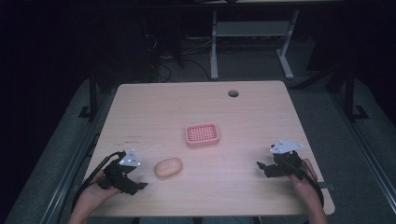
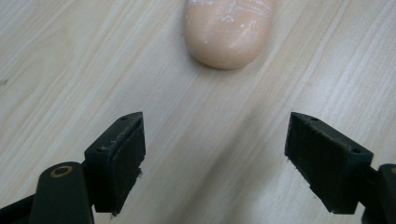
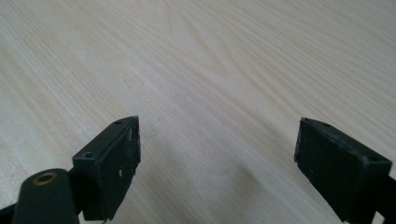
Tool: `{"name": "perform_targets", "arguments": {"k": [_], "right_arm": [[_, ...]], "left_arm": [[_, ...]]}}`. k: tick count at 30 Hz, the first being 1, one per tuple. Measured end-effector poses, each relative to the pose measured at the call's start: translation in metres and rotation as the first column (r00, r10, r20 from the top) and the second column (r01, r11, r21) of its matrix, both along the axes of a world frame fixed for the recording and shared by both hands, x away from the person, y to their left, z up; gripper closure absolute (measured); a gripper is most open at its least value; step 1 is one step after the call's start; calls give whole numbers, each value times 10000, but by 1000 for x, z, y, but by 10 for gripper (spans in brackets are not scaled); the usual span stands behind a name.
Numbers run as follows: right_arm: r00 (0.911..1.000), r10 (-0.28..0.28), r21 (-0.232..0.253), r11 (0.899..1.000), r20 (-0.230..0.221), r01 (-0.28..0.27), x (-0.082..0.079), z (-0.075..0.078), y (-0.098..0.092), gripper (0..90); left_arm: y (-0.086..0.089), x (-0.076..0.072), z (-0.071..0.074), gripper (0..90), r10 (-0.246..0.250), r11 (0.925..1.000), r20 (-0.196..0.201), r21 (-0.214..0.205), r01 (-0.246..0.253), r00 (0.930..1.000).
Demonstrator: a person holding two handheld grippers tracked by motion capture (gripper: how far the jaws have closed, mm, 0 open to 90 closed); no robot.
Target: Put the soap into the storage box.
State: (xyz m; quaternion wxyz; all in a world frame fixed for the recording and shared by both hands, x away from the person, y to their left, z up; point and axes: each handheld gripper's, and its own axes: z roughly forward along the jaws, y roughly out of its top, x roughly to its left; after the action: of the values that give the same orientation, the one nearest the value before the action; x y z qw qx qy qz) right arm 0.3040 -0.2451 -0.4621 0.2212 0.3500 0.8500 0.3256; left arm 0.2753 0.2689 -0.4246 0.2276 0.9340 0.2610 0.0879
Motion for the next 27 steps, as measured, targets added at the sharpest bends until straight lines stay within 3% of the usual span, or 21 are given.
{"name": "perform_targets", "arguments": {"k": [8, 21, 27], "right_arm": [[10000, 4, 71, 10000, 12, -4, 0, 0, -2, 139], [10000, 22, 93, 10000, 3, -22, 0, 0, 0, 139], [9999, 141, -95, 9999, 83, -140, 1, -1, -2, 139]], "left_arm": [[-8, 2, -3, 197, -149, 9997, -175, 180, 152, 9997], [-20, 6, 0, 200, -339, 9992, -97, 196, 341, 9994], [-27, 8, 0, 199, -498, 9985, -155, 236, 502, 9986]]}}
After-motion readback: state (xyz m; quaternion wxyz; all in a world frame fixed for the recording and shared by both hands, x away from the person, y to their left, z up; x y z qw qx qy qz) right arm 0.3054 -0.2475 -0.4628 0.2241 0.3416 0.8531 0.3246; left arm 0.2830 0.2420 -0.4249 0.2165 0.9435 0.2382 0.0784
